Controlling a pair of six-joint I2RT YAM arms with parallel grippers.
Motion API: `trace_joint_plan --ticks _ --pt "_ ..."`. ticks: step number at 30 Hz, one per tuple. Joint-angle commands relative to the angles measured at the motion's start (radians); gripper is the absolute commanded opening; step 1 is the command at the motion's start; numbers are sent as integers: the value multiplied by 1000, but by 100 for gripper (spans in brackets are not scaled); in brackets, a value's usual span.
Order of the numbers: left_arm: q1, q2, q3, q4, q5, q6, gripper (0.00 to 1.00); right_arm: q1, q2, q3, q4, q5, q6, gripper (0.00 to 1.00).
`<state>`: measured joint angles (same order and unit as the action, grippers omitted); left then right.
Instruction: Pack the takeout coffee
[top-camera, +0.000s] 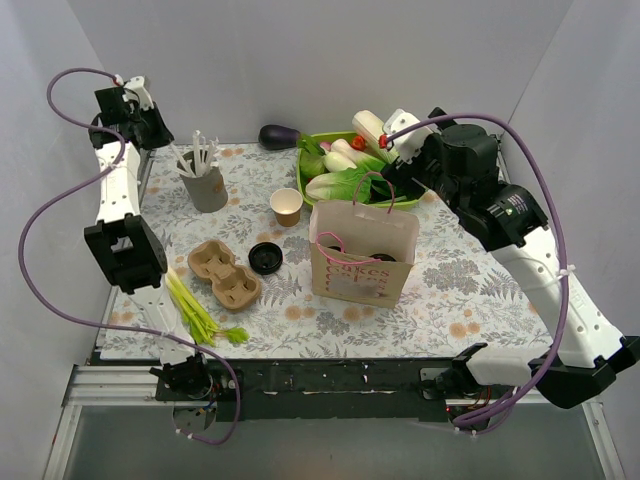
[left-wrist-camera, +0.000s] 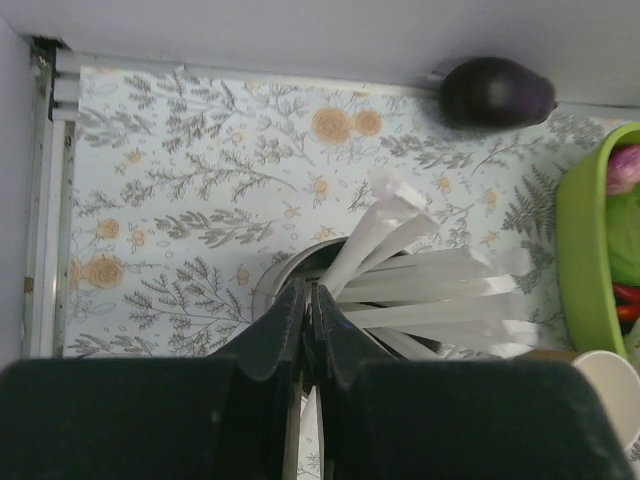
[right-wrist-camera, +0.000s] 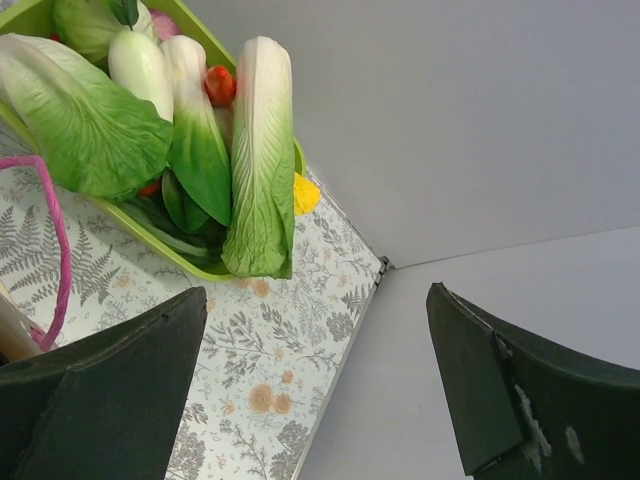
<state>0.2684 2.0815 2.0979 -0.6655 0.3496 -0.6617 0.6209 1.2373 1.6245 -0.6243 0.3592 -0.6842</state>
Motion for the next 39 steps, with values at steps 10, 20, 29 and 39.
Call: trace_joint_plan --ticks 10,20,29,39 --pt "0 -331 83 24 110 -23 0 -9 7 11 55 -16 28 98" --pt "-1 -489 50 113 694 -182 0 -147 59 64 0 -29 143 98" --pt "-197 -527 -33 179 894 -351 0 -239 28 169 -160 -529 222 90" --pt "-524 -512 -110 187 858 -335 0 -240 7 129 -198 -382 259 93"
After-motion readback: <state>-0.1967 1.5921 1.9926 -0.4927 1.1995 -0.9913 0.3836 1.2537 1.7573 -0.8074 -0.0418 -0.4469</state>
